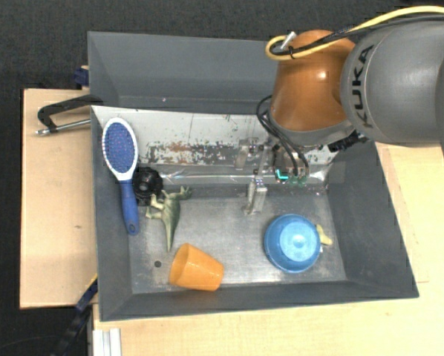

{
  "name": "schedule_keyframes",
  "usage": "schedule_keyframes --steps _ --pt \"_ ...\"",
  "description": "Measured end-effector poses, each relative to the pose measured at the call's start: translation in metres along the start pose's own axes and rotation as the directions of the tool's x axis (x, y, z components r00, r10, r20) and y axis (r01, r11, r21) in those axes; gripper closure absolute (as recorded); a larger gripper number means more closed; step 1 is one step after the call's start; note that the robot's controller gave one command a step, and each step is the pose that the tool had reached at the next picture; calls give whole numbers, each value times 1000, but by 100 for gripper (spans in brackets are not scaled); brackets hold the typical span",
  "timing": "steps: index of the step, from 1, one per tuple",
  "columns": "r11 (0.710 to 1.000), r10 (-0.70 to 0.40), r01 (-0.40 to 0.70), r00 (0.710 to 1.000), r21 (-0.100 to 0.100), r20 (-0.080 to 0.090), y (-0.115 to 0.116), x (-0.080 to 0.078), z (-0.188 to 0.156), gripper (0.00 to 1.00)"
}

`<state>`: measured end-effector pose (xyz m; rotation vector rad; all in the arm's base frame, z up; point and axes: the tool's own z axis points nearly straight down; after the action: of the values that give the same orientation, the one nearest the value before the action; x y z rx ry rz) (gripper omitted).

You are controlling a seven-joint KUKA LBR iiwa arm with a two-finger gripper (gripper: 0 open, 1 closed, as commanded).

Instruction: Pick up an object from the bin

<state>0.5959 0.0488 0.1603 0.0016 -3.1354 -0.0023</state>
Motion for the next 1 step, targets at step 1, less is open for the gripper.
schedule_keyframes --steps 1 --pt "955 296 -296 955 -2 5 51 -3 17 0"
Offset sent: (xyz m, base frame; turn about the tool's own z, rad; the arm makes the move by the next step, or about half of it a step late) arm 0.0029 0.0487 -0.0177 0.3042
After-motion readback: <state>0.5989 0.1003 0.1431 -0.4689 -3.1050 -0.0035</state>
